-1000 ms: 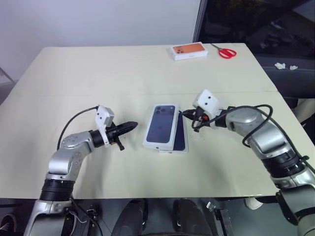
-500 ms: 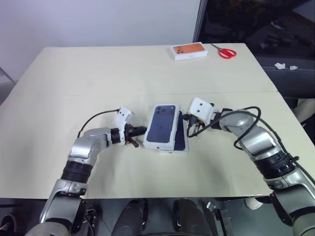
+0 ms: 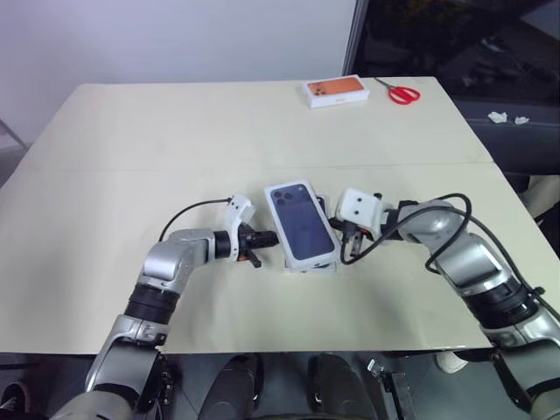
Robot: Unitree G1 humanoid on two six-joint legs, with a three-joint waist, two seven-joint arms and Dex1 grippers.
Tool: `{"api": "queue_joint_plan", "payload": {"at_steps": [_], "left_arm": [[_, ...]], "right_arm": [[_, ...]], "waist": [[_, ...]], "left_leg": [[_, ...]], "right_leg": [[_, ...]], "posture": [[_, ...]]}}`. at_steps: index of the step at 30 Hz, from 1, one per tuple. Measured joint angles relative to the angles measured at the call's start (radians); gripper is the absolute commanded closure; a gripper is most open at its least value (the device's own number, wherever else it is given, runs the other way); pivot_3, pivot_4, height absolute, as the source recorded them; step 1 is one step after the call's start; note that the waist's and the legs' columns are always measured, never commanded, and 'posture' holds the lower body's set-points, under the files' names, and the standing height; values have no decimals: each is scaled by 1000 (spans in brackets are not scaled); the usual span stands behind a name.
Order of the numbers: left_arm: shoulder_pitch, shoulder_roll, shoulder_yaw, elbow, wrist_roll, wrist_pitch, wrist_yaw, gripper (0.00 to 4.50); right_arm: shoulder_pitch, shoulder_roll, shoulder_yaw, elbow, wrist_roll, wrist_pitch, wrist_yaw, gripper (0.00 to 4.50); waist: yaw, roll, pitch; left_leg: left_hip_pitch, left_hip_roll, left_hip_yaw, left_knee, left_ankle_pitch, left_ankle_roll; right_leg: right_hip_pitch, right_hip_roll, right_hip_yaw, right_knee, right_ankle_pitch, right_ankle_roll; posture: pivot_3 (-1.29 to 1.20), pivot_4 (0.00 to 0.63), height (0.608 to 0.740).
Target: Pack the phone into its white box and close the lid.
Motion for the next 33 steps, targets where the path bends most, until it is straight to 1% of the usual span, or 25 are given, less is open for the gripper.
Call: {"api": "queue_joint_plan", "payload": {"at_steps": [14,20,23,33], "left_arm": [[-37,3,-3,6,1,23,9,4500],[-61,45,2,6,3,48,12,4500],[-61,49,-6,7,15,49,17,4500],[-63,-11,-17,27,26,46,36,4500]], "right_arm": [[28,-18,-2,-45,-40,18,16,4452],[35,-29,-9,-53,-49,18,21,4452],[42,-38,-9,-53,-58,21,27,4452],[51,-58,-20,-53,-73,21,45,4452]], "waist": [[1,0,0],[0,0,0],[1,0,0],[1,0,0]], "left_leg": [[0,0,0,0,0,0],[0,0,0,0,0,0],[0,0,0,1,0,0],[0,0,0,1,0,0]], "right_leg": [[0,0,0,0,0,0],[0,0,0,0,0,0],[0,0,0,0,0,0],[0,0,0,1,0,0]], "posture": [[0,150,740],[0,150,740],[0,150,740],[0,150,740]]}}
